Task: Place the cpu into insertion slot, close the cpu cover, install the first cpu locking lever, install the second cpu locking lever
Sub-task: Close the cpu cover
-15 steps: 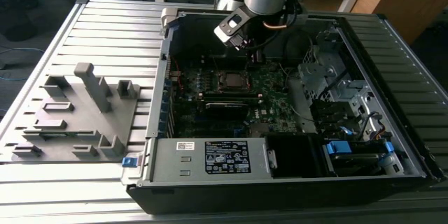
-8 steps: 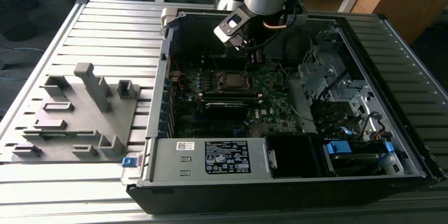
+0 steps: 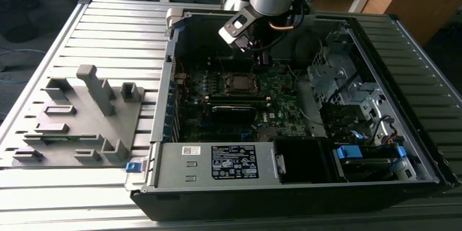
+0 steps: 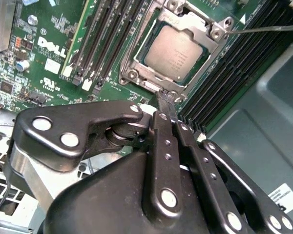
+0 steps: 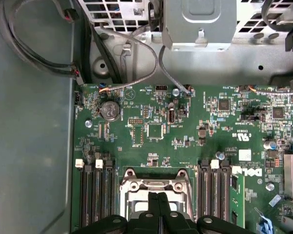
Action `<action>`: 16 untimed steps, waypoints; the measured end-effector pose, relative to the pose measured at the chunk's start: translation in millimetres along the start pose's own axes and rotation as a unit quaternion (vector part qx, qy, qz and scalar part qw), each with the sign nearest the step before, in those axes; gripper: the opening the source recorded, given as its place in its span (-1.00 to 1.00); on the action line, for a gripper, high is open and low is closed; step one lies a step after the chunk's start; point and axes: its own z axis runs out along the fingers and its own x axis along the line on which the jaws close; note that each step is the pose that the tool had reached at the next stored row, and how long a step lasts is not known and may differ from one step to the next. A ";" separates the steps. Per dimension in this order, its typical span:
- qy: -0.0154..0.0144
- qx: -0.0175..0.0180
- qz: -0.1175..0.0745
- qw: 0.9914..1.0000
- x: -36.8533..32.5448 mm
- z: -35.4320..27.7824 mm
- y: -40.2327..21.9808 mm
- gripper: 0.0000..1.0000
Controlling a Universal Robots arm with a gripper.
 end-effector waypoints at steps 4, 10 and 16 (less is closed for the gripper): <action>0.000 0.000 0.000 1.000 -0.1 0.4 -6.9 -0.79; 0.000 0.000 0.000 1.000 -0.2 1.5 -14.0 -0.79; 0.000 0.000 0.000 1.000 -0.2 2.3 -18.9 -0.79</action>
